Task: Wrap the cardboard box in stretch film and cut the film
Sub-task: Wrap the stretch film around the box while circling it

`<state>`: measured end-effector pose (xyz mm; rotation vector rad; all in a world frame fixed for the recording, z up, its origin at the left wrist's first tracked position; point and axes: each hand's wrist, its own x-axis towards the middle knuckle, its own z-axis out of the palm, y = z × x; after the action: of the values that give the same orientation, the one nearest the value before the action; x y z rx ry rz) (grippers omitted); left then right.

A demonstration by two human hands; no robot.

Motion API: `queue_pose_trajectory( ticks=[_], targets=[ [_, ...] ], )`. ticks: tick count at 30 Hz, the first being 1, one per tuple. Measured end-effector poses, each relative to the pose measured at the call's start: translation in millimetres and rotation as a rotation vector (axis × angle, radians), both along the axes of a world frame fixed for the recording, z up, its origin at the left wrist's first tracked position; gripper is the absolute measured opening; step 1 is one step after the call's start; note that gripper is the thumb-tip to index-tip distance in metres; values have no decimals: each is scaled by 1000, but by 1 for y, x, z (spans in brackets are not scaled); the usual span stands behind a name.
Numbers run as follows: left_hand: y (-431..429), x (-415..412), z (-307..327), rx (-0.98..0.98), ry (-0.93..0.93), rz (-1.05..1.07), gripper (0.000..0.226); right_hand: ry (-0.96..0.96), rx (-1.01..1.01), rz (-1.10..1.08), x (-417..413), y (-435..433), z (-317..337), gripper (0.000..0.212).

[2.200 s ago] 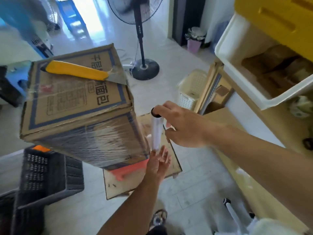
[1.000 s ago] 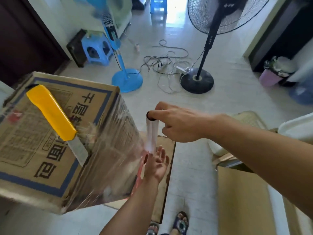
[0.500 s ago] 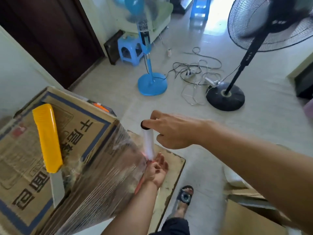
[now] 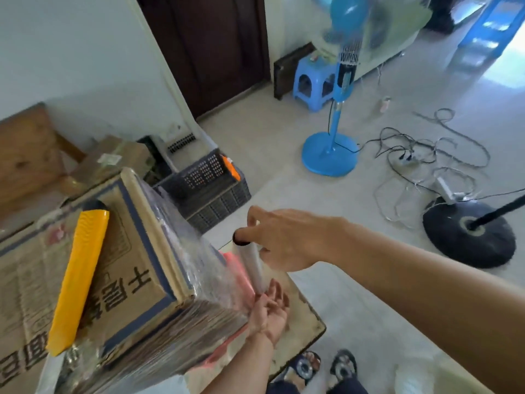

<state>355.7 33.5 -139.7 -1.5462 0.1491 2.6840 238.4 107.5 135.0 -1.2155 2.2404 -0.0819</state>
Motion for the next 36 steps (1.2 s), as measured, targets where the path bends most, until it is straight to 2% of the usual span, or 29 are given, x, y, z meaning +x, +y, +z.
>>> queue_pose_trajectory(
  ticks=[4, 7, 11, 15, 18, 22, 30, 34, 36],
  targets=[
    [7, -15, 9, -59, -78, 97, 47, -28, -29, 121, -24, -8, -7, 54],
    [8, -21, 11, -50, -108, 214, 55, -43, -67, 221, -38, -19, -12, 58],
    [6, -35, 4, -61, -74, 350, 81, -53, -65, 362, -55, -39, -16, 62],
    [7, -50, 1, -47, -26, 473, 78, -4, -31, 479, -75, -53, -15, 65],
    [1, -59, -16, -16, 36, 570, 85, 28, -9, 570, -91, -66, -17, 63],
    [-2, -84, -15, -17, 52, 716, 75, 7, -6, 705, -120, -83, -25, 61],
    [-26, -156, -20, -80, 56, 1025, 75, 71, -34, 963, -183, -129, -35, 59],
    [-40, -175, -20, -132, 59, 1100, 59, 104, -54, 1079, -197, -161, -35, 54],
    [-48, -178, -23, -145, 56, 1105, 62, 110, -60, 1131, -199, -176, -37, 51]
  ],
)
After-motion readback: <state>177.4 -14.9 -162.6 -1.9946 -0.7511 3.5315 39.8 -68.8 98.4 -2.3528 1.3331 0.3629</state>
